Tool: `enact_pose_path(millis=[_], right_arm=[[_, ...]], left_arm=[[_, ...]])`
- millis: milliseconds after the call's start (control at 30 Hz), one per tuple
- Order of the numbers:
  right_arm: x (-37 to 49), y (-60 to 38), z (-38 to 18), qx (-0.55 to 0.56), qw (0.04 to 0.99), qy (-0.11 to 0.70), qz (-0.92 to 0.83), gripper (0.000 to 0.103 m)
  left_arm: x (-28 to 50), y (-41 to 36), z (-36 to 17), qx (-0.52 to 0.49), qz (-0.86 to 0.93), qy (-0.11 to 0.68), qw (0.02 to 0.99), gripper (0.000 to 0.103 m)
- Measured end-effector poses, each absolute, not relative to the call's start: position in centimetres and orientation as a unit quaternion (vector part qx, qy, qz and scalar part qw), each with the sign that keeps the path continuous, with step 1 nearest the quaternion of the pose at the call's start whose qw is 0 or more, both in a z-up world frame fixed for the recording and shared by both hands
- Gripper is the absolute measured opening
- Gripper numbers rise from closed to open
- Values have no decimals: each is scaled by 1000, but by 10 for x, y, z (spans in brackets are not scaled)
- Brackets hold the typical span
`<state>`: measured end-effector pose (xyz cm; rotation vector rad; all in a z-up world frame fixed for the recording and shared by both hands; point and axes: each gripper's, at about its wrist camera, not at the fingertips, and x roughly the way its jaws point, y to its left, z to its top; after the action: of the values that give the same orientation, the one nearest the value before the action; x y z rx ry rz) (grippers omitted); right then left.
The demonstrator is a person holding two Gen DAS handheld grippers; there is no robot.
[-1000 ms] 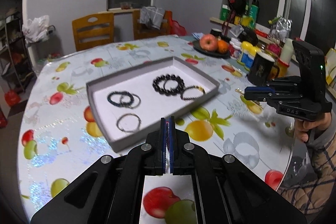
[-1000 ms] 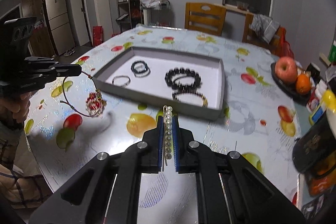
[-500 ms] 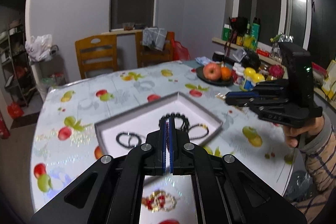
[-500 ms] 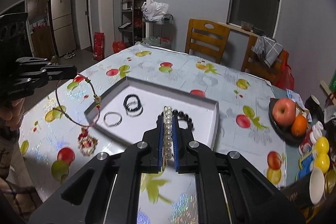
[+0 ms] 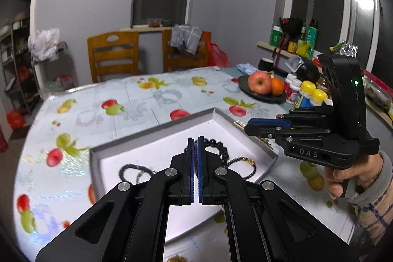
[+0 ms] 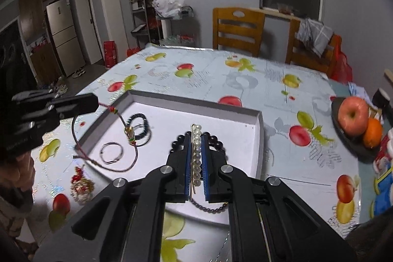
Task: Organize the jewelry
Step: 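Carry both items into the gray box and open both tools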
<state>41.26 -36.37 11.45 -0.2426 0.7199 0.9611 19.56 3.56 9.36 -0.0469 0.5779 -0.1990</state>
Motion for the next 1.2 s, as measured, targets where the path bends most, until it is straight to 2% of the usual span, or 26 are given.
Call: enact_pose_path(millis=[400,933,1000,1067,1133,1200], right_arm=[[459,-357,67,-95,810,393,425,8],[468,-352,44,-101,820,401,395,8],[469,-352,42,-98,820,403,395,8],[470,-352,40,-95,819,407,394,8],[470,-351,40,-93,819,407,393,8],[469,-353,40,-88,822,405,391,8]], left_arm=[[231,40,43,-46,-97,352,930,3],[238,36,11,-35,-88,396,913,3],[239,36,9,-32,-83,399,913,13],[238,36,7,-34,-84,400,912,19],[238,36,7,-32,-83,400,912,21],[238,36,7,-32,-84,398,913,30]])
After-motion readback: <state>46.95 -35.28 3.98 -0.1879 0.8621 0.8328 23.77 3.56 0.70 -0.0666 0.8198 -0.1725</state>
